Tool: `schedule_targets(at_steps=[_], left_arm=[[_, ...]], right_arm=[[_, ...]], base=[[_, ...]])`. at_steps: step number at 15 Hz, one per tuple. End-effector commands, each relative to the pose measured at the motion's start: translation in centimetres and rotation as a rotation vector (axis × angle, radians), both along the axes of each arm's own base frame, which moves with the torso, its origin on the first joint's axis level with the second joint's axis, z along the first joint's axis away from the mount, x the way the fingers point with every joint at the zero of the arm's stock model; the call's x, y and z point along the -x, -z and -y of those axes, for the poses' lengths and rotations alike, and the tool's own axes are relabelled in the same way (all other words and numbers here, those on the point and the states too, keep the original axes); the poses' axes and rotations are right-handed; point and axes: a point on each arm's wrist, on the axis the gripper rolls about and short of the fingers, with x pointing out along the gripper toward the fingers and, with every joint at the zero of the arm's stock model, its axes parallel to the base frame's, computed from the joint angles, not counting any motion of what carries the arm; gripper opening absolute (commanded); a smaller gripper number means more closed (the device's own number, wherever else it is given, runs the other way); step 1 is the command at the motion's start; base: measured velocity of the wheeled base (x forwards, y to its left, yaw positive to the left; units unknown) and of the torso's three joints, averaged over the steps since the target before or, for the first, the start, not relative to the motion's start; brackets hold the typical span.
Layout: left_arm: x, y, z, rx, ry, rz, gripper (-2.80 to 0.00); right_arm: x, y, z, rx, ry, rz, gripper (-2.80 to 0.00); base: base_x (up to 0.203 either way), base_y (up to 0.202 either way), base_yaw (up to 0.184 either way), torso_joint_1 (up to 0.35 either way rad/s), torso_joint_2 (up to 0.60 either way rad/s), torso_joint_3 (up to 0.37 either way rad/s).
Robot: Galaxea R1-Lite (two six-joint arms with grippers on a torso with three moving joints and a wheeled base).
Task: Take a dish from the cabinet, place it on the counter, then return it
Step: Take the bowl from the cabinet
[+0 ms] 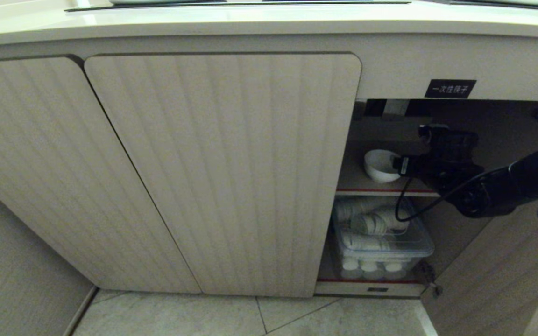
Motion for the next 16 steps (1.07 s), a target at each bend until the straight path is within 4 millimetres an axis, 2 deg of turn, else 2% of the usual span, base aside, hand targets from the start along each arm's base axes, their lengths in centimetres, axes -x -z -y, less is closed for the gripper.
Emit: schedule_targets(at_steps=[1,5,11,16], left_arm=[[0.0,0.0,0.0,0.001,0.0,0.001,-2.8],[0.0,0.0,0.0,0.001,0.0,-0.001,-2.8],[0.0,0.0,0.0,0.001,0.0,-0.001,-2.8],[0.0,0.0,0.0,0.001,0.0,0.0,-2.8]], right_arm=[[-0.2,-0.1,0.0,0.0,0.0,-0.001,0.0],[-0.4,0.0,0.0,0.0,-0.003,-0.029,0.0],[-1.6,-1.1,-0.1,-0.005,-0.003,-0.083,0.0],[-2.0,-0.6,-0.2,-0.005,-0.01,-0.12,0.0]], base=[[0.0,0.0,0.0,0.0,0.0,0.0],[0.0,0.0,0.0,0.0,0.0,0.0],[0.0,0.0,0.0,0.0,0.0,0.0],[0.0,0.0,0.0,0.0,0.0,0.0]])
